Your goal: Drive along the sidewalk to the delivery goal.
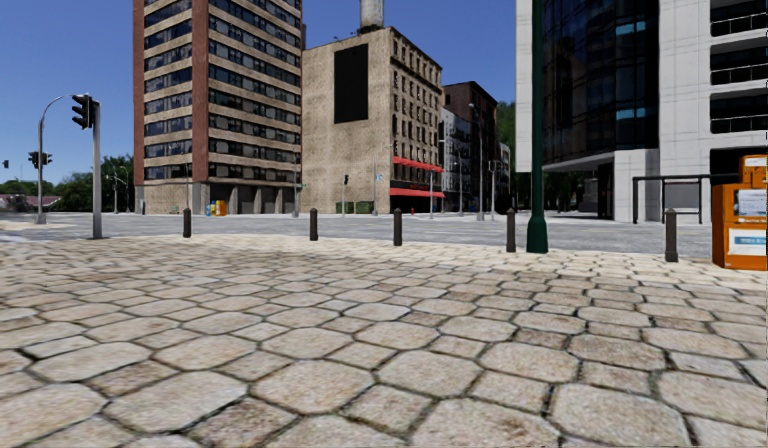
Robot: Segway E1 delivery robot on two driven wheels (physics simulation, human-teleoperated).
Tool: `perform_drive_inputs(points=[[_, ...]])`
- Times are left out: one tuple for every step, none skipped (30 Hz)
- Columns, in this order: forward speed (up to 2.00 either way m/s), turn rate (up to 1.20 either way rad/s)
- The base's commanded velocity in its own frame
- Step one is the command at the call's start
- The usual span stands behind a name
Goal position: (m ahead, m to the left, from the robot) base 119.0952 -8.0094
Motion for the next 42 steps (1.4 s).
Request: perform_drive_inputs(points=[[0.0, 1.01], [0.0, 1.01], [0.0, 1.01], [0.0, 1.01], [0.0, 1.01], [0.0, 1.01], [0.0, 1.01], [0.0, 1.01], [0.0, 1.01], [0.0, 1.01], [0.0, 1.01], [0.0, 1.0], [0.0, 0.99], [0.0, 0.98], [0.0, 0.98], [0.0, 0.98], [0.0, 0.98], [0.0, 0.98], [0.0, 0.97], [0.0, 0.94], [0.0, 0.87], [0.0, 0.76], [0.0, 0.76], [0.0, 0.55], [0.0, 0.33], [0.0, 0.07], [0.0, 0.0], [0.0, 0.0], [0.0, 0.0], [0.0, 0.0], [0.56, 0.0], [0.56, 0.0], [1.38, 0.0], [1.62, 0.0], [1.68, 0.0], [1.7, 0.0], [1.71, 0.0], [1.71, 0.0], [1.71, 0.0], [1.71, 0.0], [1.71, 0.0], [1.71, 0.0]])
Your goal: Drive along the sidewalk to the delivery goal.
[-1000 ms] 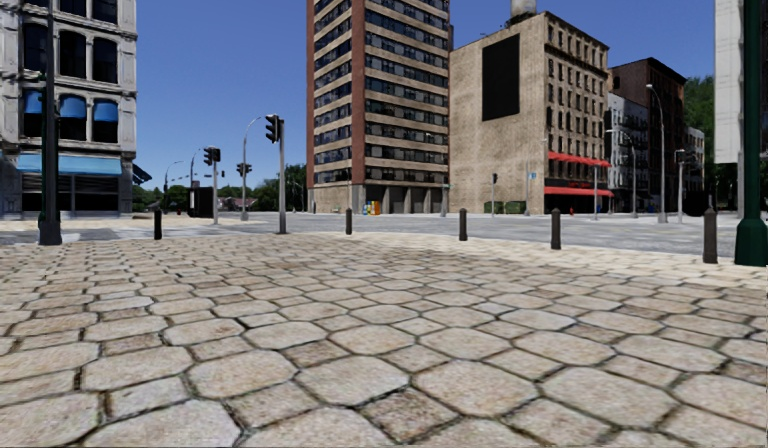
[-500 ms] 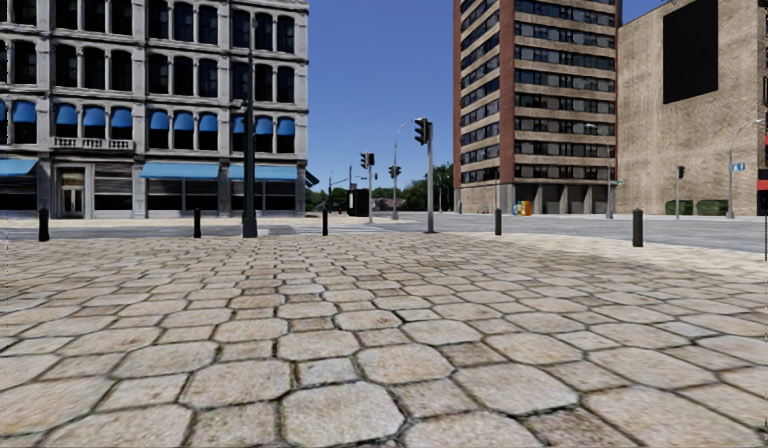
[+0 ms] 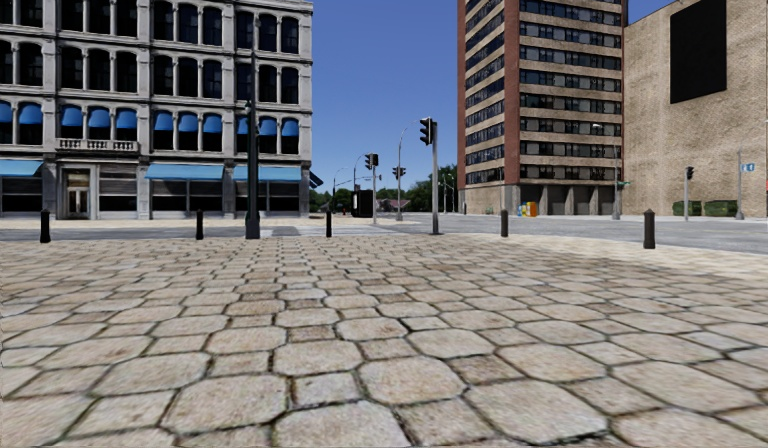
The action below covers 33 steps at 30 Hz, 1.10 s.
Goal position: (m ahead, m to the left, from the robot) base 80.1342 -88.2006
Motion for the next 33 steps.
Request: perform_drive_inputs(points=[[1.71, 0.0], [1.71, 0.0], [1.71, 0.0], [1.72, 0.0], [1.72, 0.0], [1.72, 0.0], [1.72, 0.0], [1.72, 0.0], [1.72, 0.0], [1.72, 0.0], [1.72, 0.0], [1.72, 0.0], [1.72, 0.0], [1.72, 0.0], [1.72, 0.0], [1.72, 0.0], [1.72, 0.0], [1.72, 0.0], [1.72, 0.0], [1.72, 0.0], [1.72, 0.0], [1.72, 0.0], [1.74, 0.0], [1.78, 0.0], [1.79, 0.0], [1.8, 0.0], [1.8, 0.0], [1.8, 0.0], [1.8, 0.0], [1.8, 0.0], [1.8, 0.0], [1.8, 0.0], [1.8, 0.0]])
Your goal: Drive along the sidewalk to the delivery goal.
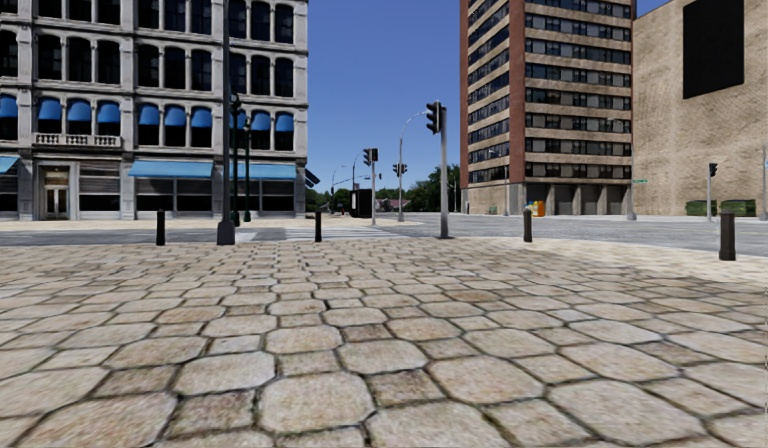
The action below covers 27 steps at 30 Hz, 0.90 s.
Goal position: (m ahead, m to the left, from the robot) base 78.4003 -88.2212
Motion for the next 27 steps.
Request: perform_drive_inputs(points=[[1.8, 0.0], [1.8, 0.0], [1.8, 0.0], [1.8, 0.0], [1.8, 0.0], [1.8, 0.0], [1.8, 0.0], [1.8, 0.0], [1.81, 0.0], [1.81, 0.0], [1.81, 0.0], [1.81, 0.0], [1.81, 0.0], [1.81, 0.0], [1.83, 0.0], [1.85, 0.0], [1.85, 0.0], [1.86, 0.0], [1.89, 0.0], [2.0, 0.0], [2.0, 0.0], [2.0, 0.0], [2.0, 0.0], [2.0, 0.0], [2.0, 0.0], [2.0, 0.0], [2.0, 0.0]])
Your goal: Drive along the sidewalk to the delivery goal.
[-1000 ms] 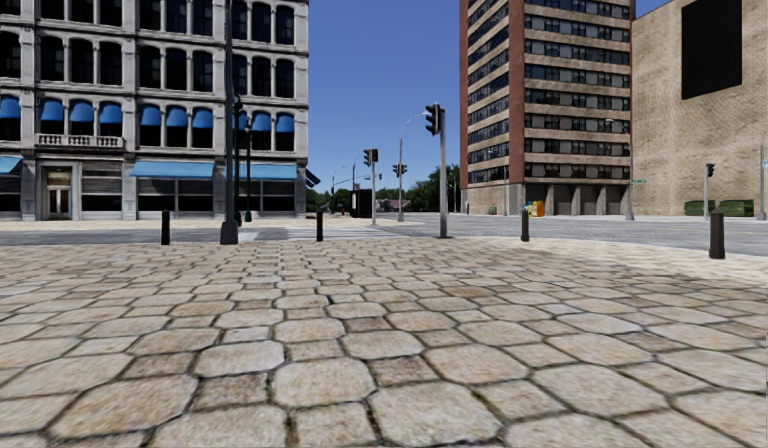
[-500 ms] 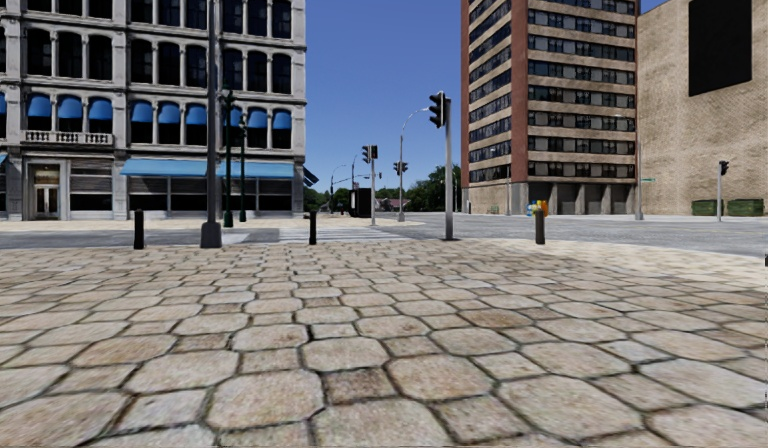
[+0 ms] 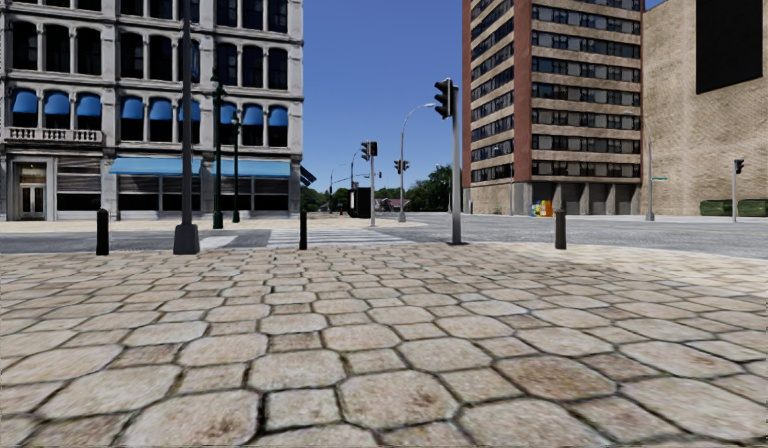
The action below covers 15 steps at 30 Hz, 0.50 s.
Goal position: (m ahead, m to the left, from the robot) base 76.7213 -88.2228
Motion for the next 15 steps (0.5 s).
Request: perform_drive_inputs(points=[[2.0, 0.0], [2.0, 0.0], [2.0, 0.0], [2.0, 0.0], [2.0, 0.0], [2.0, 0.0], [2.0, 0.0], [2.0, 0.0], [2.0, 0.0], [2.0, 0.0], [2.0, 0.0], [2.0, 0.0], [2.0, 0.0], [2.0, 0.0], [2.0, 0.0]])
